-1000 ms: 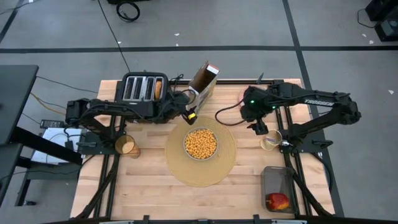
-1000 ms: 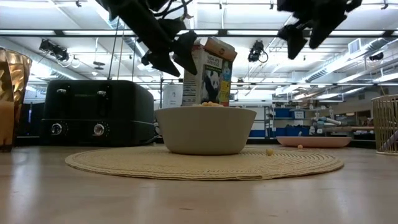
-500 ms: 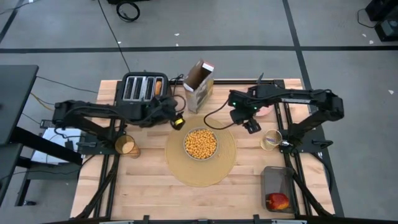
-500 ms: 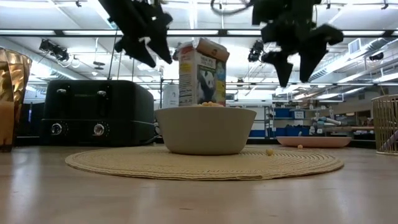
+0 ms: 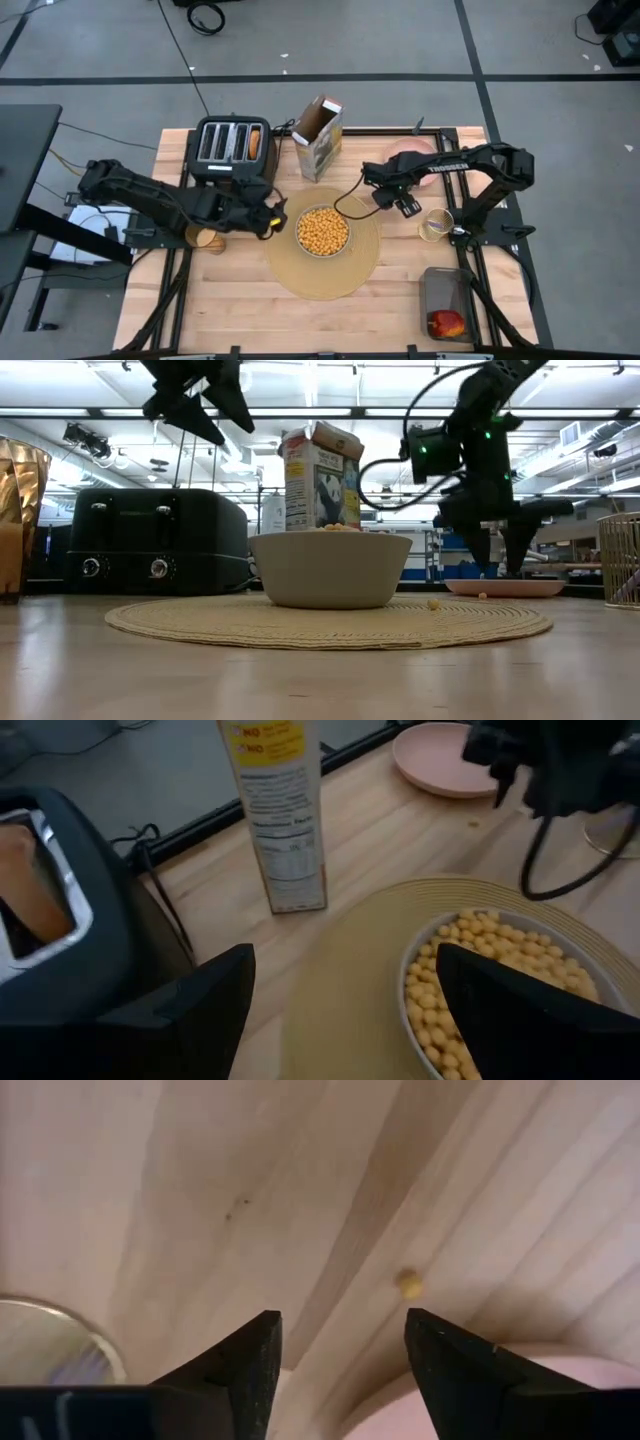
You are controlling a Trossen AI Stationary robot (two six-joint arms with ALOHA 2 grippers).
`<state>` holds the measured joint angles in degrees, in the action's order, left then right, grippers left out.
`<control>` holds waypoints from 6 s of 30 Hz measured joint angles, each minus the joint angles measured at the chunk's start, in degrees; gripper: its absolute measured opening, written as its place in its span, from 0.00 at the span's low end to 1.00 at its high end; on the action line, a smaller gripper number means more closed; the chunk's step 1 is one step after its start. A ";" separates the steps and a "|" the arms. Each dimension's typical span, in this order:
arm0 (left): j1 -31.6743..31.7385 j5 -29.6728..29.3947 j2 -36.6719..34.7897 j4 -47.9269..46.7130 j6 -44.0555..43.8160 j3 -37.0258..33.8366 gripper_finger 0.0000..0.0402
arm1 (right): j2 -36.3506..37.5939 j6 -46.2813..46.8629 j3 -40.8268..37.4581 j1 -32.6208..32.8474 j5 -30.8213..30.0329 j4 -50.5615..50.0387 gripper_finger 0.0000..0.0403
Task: Arrange a breakfast setting
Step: Put the yellow cereal into the gray bowl
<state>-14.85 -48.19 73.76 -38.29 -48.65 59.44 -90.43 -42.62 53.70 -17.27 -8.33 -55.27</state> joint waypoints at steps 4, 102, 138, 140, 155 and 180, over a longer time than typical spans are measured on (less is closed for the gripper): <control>-2.28 -1.20 0.06 -0.87 -3.05 0.00 0.79 | -0.42 -4.50 -1.61 -1.33 0.15 3.24 0.51; -2.95 -2.09 0.10 -1.06 -7.80 -0.02 0.79 | -1.36 -7.09 -4.46 -11.41 6.81 11.75 0.28; -2.95 -2.09 0.10 -0.90 -9.28 -0.02 0.79 | -2.38 -6.83 -6.69 -13.29 9.90 15.45 0.20; -2.95 -2.09 0.10 -0.90 -9.27 -0.02 0.79 | -2.71 -6.83 -6.61 -13.29 9.91 15.35 0.20; -3.00 -1.91 0.10 -0.95 -9.26 -0.02 0.79 | -2.91 -6.59 -6.76 -13.14 9.87 15.44 0.16; -3.04 -0.73 -0.08 -1.60 -8.89 -0.02 0.79 | 1.10 -3.51 0.92 -6.73 12.28 5.55 0.15</control>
<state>-17.89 -48.92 73.68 -39.90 -57.54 59.42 -89.33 -46.13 54.62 -24.01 3.95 -49.72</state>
